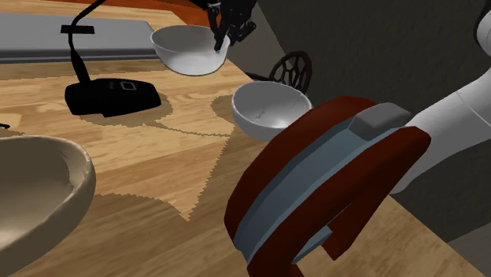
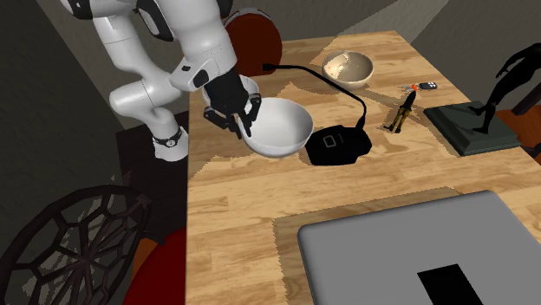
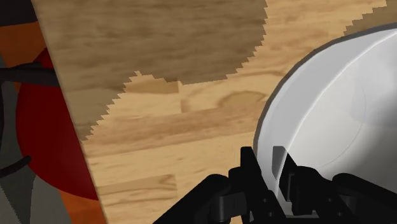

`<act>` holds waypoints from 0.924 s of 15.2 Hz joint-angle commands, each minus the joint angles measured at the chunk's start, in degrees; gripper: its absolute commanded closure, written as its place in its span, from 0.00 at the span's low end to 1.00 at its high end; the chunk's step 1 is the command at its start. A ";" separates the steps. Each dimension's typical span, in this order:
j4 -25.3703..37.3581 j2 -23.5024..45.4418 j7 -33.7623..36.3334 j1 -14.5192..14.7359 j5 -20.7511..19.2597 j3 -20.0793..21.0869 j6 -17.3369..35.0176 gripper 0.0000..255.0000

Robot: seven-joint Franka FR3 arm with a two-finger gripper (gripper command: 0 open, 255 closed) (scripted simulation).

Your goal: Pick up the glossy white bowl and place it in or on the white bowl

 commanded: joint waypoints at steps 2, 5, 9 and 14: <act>2.95 0.45 0.35 -0.07 -0.21 -0.05 -2.47 1.00; 5.90 1.09 0.66 -0.16 -0.44 -0.10 -4.77 1.00; 10.06 2.13 1.10 -0.26 -0.75 -0.12 -7.88 1.00; 15.67 3.77 1.71 -0.37 -1.18 -0.09 -11.85 1.00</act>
